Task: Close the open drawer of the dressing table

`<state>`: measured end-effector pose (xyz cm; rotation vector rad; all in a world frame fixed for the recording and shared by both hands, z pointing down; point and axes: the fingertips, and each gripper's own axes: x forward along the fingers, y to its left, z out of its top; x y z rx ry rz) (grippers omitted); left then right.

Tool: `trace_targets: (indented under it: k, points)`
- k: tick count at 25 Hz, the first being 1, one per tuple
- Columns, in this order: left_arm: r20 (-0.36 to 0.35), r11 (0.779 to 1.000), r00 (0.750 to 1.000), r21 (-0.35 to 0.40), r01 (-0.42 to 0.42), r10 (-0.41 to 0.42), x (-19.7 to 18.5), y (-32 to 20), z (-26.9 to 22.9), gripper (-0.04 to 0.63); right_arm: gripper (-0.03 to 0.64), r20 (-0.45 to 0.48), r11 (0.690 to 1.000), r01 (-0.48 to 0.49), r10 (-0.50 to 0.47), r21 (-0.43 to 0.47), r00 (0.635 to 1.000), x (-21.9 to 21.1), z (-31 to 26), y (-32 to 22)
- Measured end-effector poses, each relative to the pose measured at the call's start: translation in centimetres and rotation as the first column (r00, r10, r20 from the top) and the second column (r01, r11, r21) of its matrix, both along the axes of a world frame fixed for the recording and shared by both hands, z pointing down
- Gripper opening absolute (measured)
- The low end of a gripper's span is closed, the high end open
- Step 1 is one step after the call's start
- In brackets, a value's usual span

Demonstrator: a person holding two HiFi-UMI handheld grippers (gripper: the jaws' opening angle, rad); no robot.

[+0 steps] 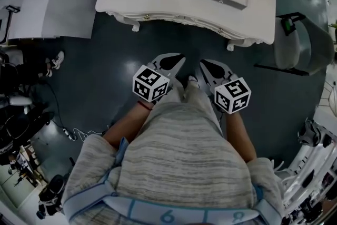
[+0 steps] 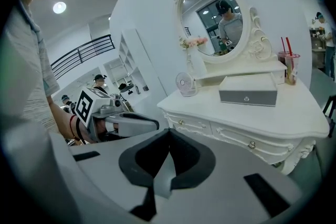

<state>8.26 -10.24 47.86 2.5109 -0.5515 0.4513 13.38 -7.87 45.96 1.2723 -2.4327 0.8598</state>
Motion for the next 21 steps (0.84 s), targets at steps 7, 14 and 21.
trace_targets:
  k: [7, 14, 21]
  points:
    - [-0.04, 1.0, 0.999, 0.028, 0.007, -0.006, 1.1, 1.2, -2.3, 0.028, 0.009, 0.009, 0.999, 0.02, -0.02, 0.038, 1.0, 1.2, -2.1, 0.9]
    - [-0.096, 0.999, 0.995, 0.045, 0.015, -0.011, 2.1, 2.7, -4.5, 0.029, 0.009, 0.017, 0.996, 0.045, -0.046, 0.071, 0.999, 2.1, -3.9, 1.9]
    - [-0.17, 0.998, 0.985, 0.057, -0.028, 0.037, 4.3, 4.2, -7.0, 0.029, 0.009, 0.03, 0.991, 0.083, -0.087, 0.101, 0.996, 3.0, -5.9, 2.8]
